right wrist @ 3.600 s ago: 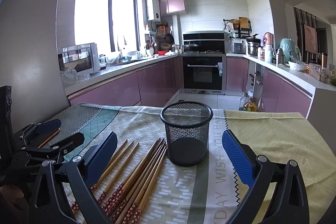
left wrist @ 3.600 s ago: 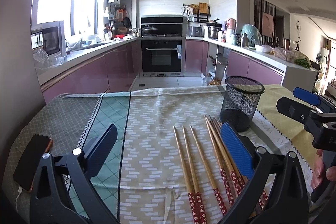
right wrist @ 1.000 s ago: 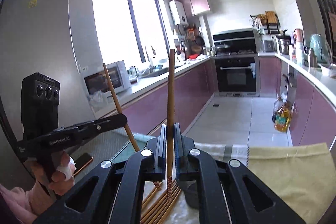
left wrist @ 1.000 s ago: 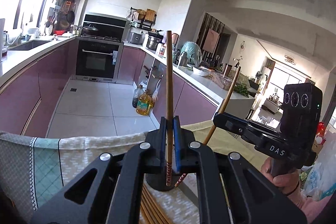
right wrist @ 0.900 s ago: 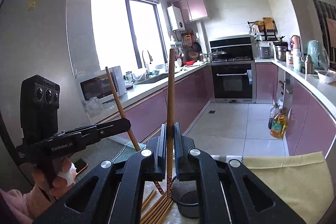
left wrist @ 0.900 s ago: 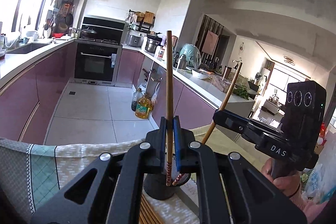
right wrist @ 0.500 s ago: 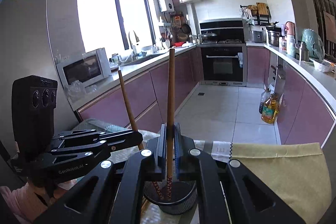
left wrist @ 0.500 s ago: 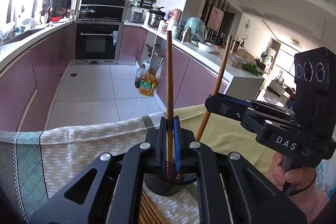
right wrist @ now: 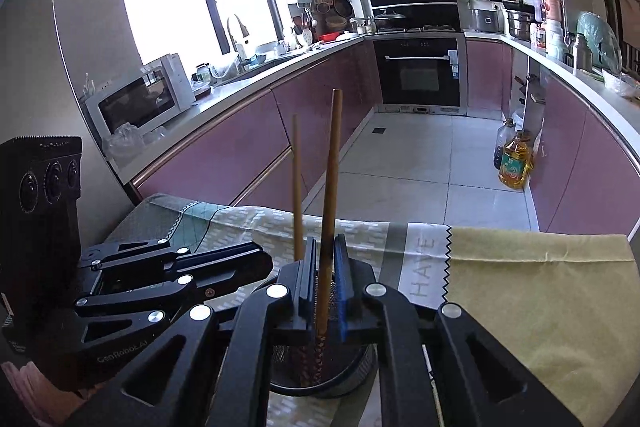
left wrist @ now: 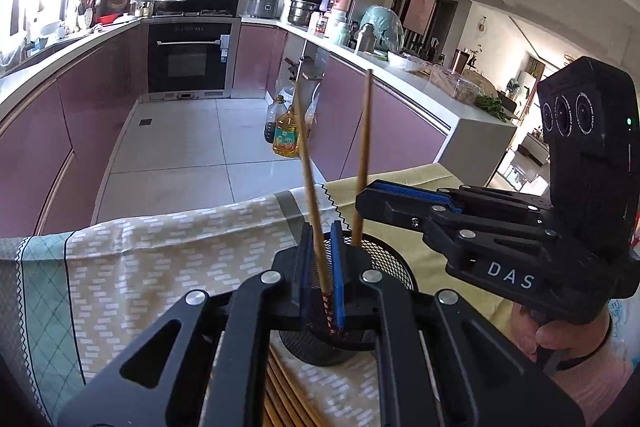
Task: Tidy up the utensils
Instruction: 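Open both tools to release the chopsticks in the cup and withdraw, then close the left tool on another chopstick while the right tool grasps one too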
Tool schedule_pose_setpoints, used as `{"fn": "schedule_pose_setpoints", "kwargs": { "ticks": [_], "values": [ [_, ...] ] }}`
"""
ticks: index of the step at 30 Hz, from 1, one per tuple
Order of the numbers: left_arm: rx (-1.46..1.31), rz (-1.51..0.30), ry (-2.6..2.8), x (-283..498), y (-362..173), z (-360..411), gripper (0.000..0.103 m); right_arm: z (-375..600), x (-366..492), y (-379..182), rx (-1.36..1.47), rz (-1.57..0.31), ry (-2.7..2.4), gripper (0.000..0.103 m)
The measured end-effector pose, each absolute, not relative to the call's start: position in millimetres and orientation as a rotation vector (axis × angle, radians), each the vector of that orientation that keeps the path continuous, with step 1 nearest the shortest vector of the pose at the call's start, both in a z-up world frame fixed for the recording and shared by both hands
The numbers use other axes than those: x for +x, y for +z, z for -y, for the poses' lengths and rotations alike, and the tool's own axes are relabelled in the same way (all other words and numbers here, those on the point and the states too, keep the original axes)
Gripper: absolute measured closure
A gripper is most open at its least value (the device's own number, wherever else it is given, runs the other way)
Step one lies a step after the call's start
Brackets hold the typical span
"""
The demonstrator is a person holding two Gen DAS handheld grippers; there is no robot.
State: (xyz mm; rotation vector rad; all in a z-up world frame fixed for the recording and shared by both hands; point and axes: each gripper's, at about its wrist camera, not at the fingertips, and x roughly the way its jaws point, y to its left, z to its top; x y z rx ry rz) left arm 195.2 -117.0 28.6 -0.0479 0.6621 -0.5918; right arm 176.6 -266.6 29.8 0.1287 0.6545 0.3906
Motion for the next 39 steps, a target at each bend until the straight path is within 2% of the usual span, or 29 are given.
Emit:
{"fn": "schedule_pose_setpoints", "kwargs": {
  "ticks": [5,7,9,14,16,24,28,39],
  "values": [
    [-0.051,-0.631,-0.567,183,33,106,0.091,270,168,34,0.148,-0.628,0.379,0.087],
    [-0.052,-0.604,-0.552,174,38,97,0.086,273,159,38,0.156,-0.607,0.387,0.083],
    [-0.050,-0.575,-0.530,163,40,87,0.073,273,146,42,0.160,-0.585,0.410,0.079],
    [-0.024,-0.562,-0.486,135,35,55,0.061,260,102,46,0.115,-0.540,0.507,0.067],
    [-0.008,-0.583,-0.466,128,25,45,0.061,252,88,40,0.099,-0.554,0.538,0.059],
    [0.028,-0.768,-0.421,108,-43,17,0.058,223,84,-29,0.103,-0.784,0.544,0.059],
    [0.033,-0.834,-0.414,102,-68,14,0.058,213,84,-51,0.089,-0.840,0.519,0.059],
    [0.069,-0.872,-0.425,93,-81,27,0.058,201,81,-64,0.024,-0.866,0.451,0.059]
  ]
}}
